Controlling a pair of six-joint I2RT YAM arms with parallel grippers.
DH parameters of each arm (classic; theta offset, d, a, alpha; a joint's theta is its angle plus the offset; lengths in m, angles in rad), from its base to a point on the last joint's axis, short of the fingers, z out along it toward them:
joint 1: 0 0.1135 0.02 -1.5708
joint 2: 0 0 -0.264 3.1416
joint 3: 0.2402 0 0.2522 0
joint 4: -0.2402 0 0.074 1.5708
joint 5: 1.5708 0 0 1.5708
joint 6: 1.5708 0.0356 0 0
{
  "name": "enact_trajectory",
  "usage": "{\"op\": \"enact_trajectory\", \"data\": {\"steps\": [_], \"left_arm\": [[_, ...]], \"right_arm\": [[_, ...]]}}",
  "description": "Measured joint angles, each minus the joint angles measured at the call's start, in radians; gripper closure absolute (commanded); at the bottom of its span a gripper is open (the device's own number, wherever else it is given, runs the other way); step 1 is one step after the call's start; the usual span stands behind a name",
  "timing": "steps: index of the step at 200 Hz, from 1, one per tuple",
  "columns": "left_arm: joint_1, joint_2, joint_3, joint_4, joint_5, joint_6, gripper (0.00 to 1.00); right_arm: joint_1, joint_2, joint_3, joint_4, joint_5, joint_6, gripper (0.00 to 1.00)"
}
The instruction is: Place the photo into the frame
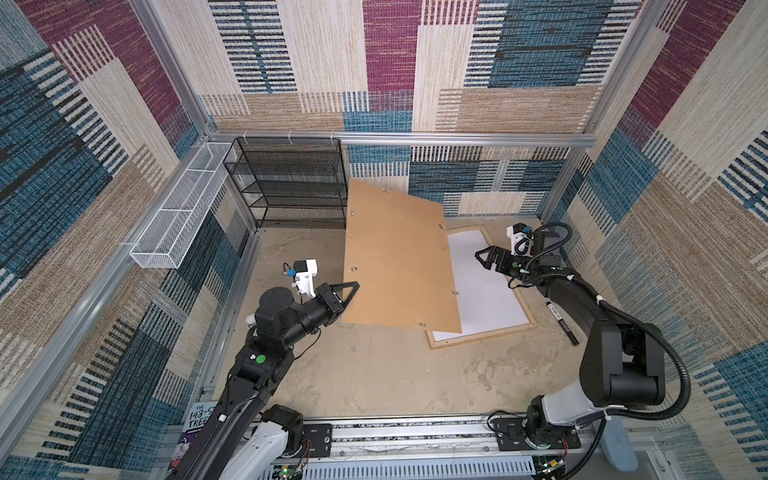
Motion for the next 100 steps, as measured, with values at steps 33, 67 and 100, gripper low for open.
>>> {"op": "enact_trajectory", "data": {"steps": [33, 67, 100], "left_arm": [[-0.108, 0.115, -0.040, 0.111, -0.081, 0.000, 1.00], [-0.159, 0.217, -0.085, 0.209, -0.148, 0.001, 1.00], [-0.169, 0.306, -0.091, 0.272, -0.171, 0.003, 1.00]], "right_arm": [[-0.085, 0.100, 0.014, 0.000, 0.046, -0.019, 0.00], [-0.147, 0.161, -0.004, 0.001, 0.061, -0.035, 0.01], [-0.180, 0.196, -0.022, 0.003, 0.077, -0.038, 0.00]]}}
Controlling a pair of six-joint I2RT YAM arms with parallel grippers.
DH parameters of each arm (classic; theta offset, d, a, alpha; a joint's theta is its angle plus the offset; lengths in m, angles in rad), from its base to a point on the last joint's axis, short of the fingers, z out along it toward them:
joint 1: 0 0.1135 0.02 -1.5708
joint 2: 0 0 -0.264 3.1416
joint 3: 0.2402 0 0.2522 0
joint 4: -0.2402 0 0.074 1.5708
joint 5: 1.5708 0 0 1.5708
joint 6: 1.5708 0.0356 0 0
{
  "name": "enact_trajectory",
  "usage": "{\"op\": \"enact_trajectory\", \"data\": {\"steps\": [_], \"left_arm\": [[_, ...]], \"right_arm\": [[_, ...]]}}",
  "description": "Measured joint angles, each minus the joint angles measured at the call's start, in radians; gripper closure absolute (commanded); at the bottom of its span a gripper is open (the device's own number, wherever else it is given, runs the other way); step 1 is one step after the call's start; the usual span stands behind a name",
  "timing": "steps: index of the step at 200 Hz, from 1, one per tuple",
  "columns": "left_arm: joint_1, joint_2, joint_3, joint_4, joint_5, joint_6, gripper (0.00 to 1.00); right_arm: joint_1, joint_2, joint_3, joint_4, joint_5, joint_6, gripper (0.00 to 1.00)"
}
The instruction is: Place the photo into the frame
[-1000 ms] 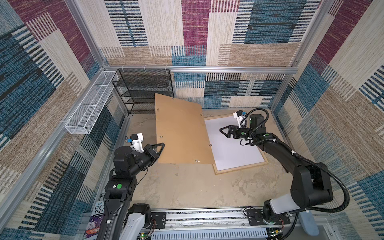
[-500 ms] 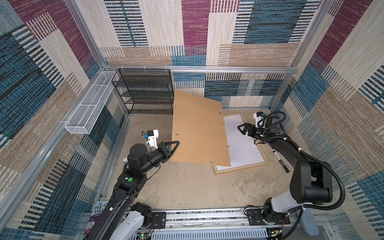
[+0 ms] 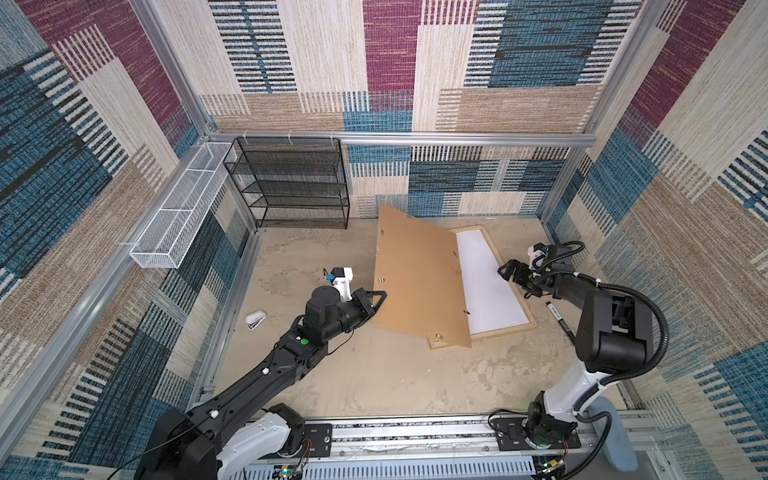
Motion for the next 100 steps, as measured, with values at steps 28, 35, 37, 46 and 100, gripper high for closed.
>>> {"op": "enact_trajectory", "data": {"steps": [28, 35, 37, 46, 100], "left_arm": [[0.001, 0.063, 0.020, 0.056, -0.003, 0.000, 1.00], [0.001, 0.076, 0.024, 0.072, -0.004, -0.002, 1.00], [0.001, 0.080, 0.026, 0.076, -0.004, -0.003, 1.00], [0.001, 0.090, 0.032, 0.081, -0.003, -0.004, 1.00], [0.011, 0.088, 0.073, 0.076, -0.020, 0.006, 1.00]], "right_arm": [[-0.002, 0.016, -0.017, 0.014, -0.008, 0.000, 0.00], [-0.001, 0.016, -0.030, 0.019, -0.019, 0.000, 0.00], [0.000, 0.016, -0.035, 0.021, -0.023, 0.000, 0.00], [0.000, 0.016, -0.056, 0.033, -0.043, -0.001, 0.00], [0.003, -0.066, -0.223, 0.183, -0.171, 0.038, 0.00]]}}
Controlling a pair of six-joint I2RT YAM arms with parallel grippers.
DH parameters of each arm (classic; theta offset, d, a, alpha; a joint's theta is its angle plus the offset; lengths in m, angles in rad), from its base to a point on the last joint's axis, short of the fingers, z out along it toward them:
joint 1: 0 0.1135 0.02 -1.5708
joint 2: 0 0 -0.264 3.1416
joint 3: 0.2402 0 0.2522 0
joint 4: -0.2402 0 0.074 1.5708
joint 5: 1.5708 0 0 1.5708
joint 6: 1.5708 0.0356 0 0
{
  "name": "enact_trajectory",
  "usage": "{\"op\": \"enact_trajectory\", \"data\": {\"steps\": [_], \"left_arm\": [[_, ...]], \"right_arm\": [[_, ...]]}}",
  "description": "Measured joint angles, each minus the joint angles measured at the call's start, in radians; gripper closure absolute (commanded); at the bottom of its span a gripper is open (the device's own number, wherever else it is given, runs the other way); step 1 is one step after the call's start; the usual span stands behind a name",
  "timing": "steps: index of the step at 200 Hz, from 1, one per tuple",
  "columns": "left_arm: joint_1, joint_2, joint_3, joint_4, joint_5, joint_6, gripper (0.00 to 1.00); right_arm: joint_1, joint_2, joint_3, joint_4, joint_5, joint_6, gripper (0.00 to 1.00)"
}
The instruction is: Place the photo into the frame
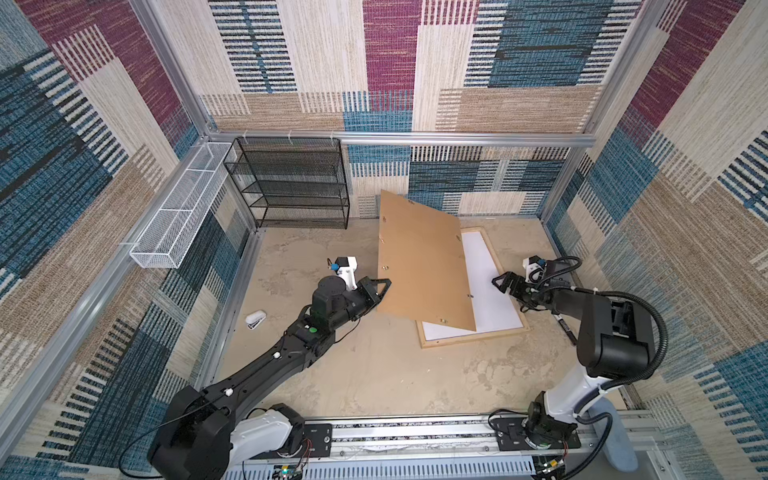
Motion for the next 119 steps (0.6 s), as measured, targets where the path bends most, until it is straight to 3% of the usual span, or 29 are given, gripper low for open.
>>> {"op": "enact_trajectory", "data": {"steps": [65, 119], "left_arm": [[0.038, 0.056, -0.005, 0.017, 0.000, 0.002, 1.00], [0.054, 0.167, -0.019, 0.120, 0.055, -0.028, 1.00]], "right_arm": [[0.090, -0.132, -0.152, 0.027, -0.074, 0.067, 0.00], [0.092, -0.159, -0.098, 0.008, -0.072, 0.071, 0.00]]}}
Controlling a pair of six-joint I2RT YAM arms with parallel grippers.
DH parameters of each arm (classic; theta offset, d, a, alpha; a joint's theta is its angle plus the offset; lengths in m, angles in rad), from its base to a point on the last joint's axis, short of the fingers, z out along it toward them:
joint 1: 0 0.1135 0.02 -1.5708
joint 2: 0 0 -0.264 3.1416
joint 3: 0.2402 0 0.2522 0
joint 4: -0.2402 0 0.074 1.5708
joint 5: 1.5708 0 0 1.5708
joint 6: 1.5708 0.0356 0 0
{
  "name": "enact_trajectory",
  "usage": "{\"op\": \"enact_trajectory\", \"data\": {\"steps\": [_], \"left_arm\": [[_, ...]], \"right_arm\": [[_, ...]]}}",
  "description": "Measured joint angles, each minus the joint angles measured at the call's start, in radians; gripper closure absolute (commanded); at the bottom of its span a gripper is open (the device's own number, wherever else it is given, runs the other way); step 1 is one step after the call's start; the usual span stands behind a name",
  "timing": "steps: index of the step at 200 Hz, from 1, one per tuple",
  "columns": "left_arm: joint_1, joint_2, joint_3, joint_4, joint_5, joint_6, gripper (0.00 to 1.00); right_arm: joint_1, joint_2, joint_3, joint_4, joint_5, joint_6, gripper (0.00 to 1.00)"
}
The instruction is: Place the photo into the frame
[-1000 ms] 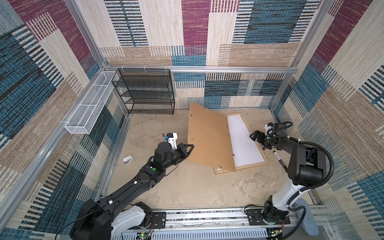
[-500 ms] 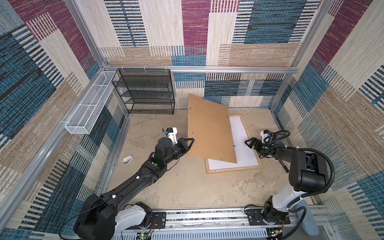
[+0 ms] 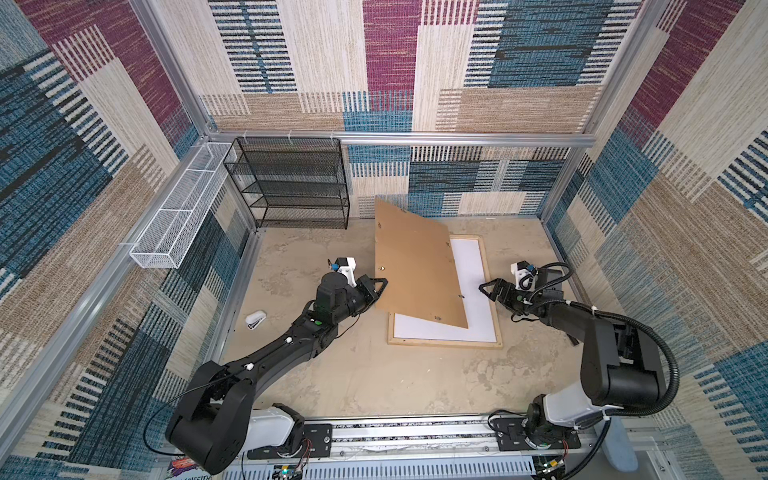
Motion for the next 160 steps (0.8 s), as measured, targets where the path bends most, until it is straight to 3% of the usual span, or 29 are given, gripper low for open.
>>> {"op": "enact_trajectory", "data": {"steps": [91, 160], "left_arm": [[-0.004, 0.229, -0.035, 0.323, 0.101, -0.132, 1.00], [-0.035, 0.232, -0.060, 0.346, 0.092, -0.129, 1.00]], "right_arm": [[0.001, 0.095, 0.030, 0.008, 0.000, 0.004, 0.00], [0.001, 0.116, 0.039, 0.018, -0.002, 0.004, 0.01]]}}
